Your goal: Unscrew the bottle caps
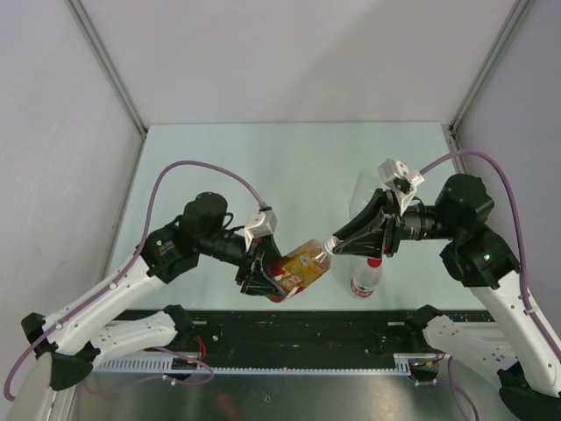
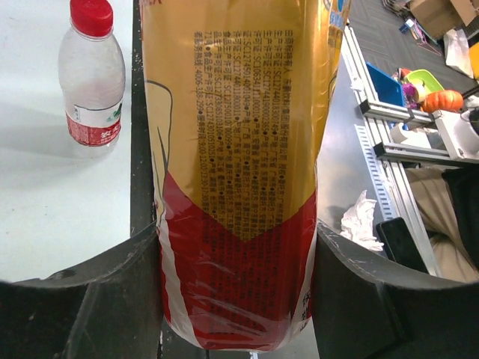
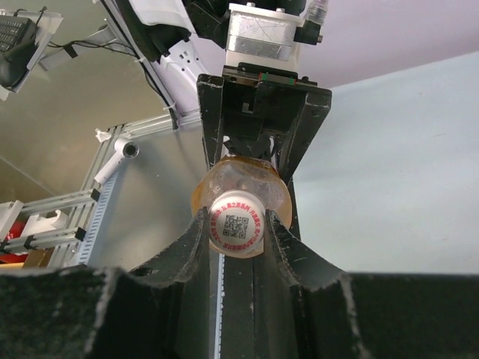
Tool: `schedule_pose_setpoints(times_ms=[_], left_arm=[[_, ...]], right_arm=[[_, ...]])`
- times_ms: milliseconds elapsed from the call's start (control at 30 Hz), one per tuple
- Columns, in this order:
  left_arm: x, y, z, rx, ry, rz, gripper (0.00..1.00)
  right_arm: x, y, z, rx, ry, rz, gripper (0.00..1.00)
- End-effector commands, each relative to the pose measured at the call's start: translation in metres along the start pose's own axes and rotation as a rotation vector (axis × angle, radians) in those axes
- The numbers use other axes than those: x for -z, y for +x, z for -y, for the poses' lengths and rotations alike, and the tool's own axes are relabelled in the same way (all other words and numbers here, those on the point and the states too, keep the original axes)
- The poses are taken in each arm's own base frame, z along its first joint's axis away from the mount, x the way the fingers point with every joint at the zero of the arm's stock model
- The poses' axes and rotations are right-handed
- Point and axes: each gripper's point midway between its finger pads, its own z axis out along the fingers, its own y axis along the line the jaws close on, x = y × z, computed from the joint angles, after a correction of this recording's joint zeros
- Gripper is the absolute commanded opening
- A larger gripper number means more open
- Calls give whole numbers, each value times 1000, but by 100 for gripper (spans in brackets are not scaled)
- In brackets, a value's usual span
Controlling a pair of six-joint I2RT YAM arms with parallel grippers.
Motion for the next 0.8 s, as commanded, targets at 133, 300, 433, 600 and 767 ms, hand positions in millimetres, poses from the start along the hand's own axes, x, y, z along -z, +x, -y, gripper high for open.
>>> schedule_pose_setpoints(times_ms=[133, 300, 433, 600, 767], left_arm=[[3, -16, 18, -156, 59, 57, 0], [9, -11, -34, -129, -241, 78, 0], [20, -2, -69, -105, -444, 81, 0], [31, 5, -89, -111, -566, 79, 0], [46, 9, -105, -121, -691, 77, 0]], right_arm=[[-1, -20, 19, 9, 109, 80, 7], [-2, -30, 27, -38, 159, 123, 39], [-1, -38, 30, -61, 185, 158, 64], [3, -54, 35, -84, 221, 228, 82], [2, -58, 48, -139, 255, 250, 98]])
